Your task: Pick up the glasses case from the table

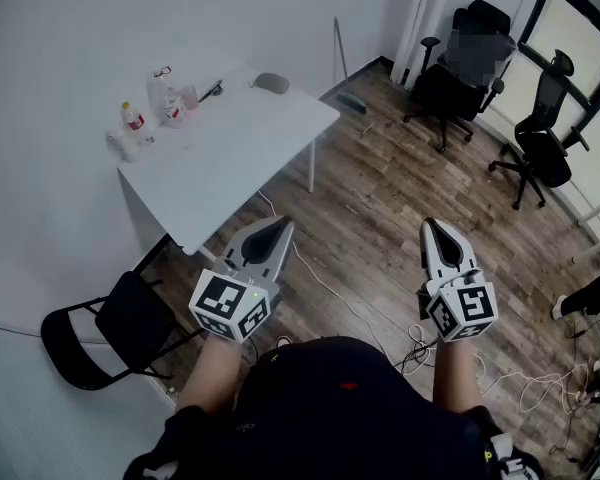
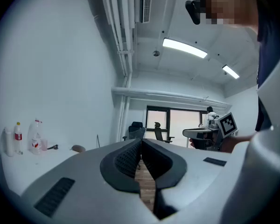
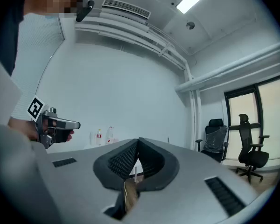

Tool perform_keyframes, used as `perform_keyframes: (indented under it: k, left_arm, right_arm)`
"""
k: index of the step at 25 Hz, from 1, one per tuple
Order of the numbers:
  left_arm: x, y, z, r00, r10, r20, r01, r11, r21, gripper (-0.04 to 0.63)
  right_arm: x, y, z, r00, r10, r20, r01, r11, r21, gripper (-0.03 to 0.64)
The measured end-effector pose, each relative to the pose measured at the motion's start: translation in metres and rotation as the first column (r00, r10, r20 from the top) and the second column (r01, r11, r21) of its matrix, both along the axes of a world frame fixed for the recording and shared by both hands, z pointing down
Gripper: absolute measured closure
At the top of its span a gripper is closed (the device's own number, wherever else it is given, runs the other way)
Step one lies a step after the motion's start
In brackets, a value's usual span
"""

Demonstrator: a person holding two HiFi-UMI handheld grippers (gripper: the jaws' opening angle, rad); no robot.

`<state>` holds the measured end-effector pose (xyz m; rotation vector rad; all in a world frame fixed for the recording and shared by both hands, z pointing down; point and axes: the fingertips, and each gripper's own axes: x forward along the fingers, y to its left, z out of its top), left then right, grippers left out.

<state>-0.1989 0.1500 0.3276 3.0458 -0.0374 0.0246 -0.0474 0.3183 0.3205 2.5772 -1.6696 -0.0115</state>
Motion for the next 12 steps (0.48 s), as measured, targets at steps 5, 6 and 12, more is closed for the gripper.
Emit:
perform_keyframes:
  k: [5, 6, 12]
  left_arm:
    - [0.0028, 0.0018, -0.0011, 1.000, 0.011, 0.003, -0.011, 1.000, 0.004, 0.572]
    - [0.0042, 0.0030, -0.0012, 1.000, 0.014, 0.006, -0.014, 1.000, 0.007, 0.572]
    - [0.0089, 0.0086, 0.0006, 1.000, 0.020, 0.013, -0.020, 1.000, 0.016, 0.572]
  right_arm:
    - [0.0009, -0.0006, 0.0018, 1.000, 0.001, 0.002, -0.001, 1.000, -0.009, 0.595]
    - [0.0020, 0.0002, 0.0024, 1.000, 0.002, 0.003, -0.002, 1.000, -0.011, 0.594]
    - [0.0041, 0.0071, 0.0064, 1.000, 0.007, 0.002, -0.007, 1.000, -0.014, 0.595]
